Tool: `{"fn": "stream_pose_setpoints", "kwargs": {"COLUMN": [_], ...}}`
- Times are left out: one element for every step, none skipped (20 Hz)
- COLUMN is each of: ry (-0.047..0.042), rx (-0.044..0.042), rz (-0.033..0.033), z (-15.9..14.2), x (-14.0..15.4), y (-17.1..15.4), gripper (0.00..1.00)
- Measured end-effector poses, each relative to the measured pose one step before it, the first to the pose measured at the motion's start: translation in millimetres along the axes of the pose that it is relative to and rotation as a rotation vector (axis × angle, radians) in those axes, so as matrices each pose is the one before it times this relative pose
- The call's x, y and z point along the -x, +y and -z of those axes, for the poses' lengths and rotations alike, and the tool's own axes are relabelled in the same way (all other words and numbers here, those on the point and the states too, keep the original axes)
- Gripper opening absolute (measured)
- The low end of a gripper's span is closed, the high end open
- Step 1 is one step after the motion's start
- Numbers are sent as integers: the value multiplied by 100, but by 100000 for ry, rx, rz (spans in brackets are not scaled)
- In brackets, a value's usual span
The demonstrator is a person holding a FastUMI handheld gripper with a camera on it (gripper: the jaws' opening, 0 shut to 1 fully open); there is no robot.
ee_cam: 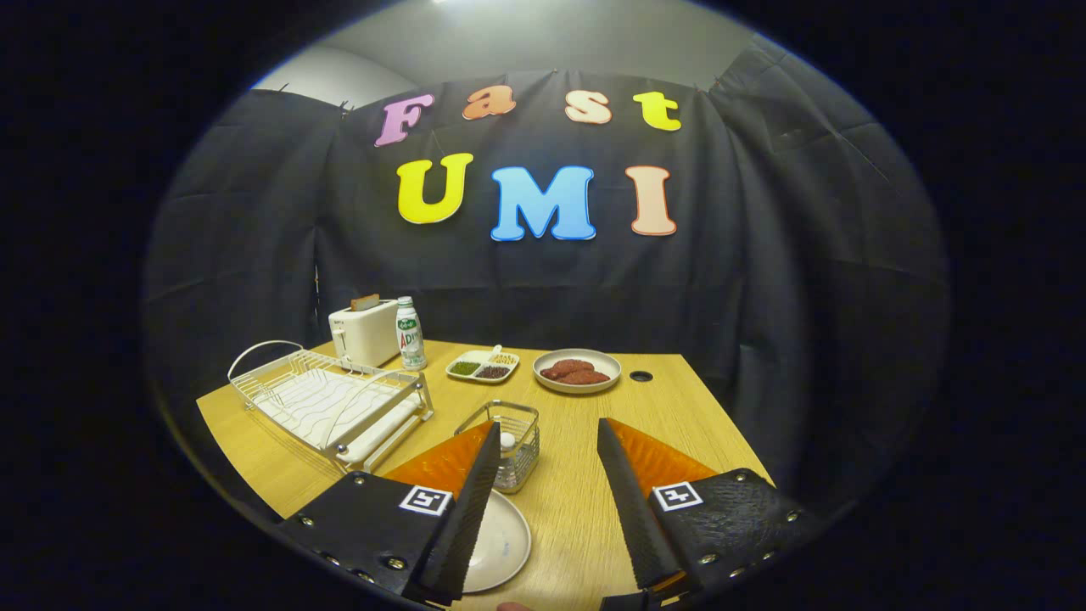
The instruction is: Take the plate from the dish rack, then take the spoon from the basket and place it into the plate.
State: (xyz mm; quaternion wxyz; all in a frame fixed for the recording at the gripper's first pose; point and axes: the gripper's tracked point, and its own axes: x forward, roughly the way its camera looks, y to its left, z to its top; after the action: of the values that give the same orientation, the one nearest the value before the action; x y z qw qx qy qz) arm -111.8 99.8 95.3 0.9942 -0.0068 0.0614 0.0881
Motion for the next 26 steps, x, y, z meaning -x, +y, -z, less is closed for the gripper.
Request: {"fn": "stream_pose_setpoints", "kwargs": {"ry": [-2461,-1859,-1052,-1087,-1588,-2214,-1824,-1436,-1176,-153,694,287,412,-396,-204,-660,-499,-484,-836,-548,-231,309,1831,2133,1360,832], "rx": [-214,187,702,668,405,-386,-224,417,715,671,467,8,341,-213,-715,-1215,-580,-421,-313,-15,219,-35,-320,-30,-293,1619], "rz": [-532,-456,-367,-292,-567,-1095,-172,173,488,760,-58,-1787,-528,-826,267,265,1088,-75,147,518,965,-63,-749,-528,-2582,730], "z": [-363,-150,190,103,-2,-95,129,276,460,698,971,708,500,173,204,32,39,46,22,17,148,333,754,450,591,173], "x": [-411,-431,-452,-382,-433,-324,-389,-487,-652,-699,-690,-773,-475,-560,-686,-385,-488,-367,-379,-224,-85,-190,-346,54,-75,-599], "y": [63,105,85,87,243,396,255,126,194,206,295,664,185,249,12,104,-153,41,41,-90,-280,60,208,243,361,-177], "gripper": [71,71,71,71,71,71,71,71,71,71,71,71,71,71,71,71,71,71,71,71,71,70,70,65,58,57]}}
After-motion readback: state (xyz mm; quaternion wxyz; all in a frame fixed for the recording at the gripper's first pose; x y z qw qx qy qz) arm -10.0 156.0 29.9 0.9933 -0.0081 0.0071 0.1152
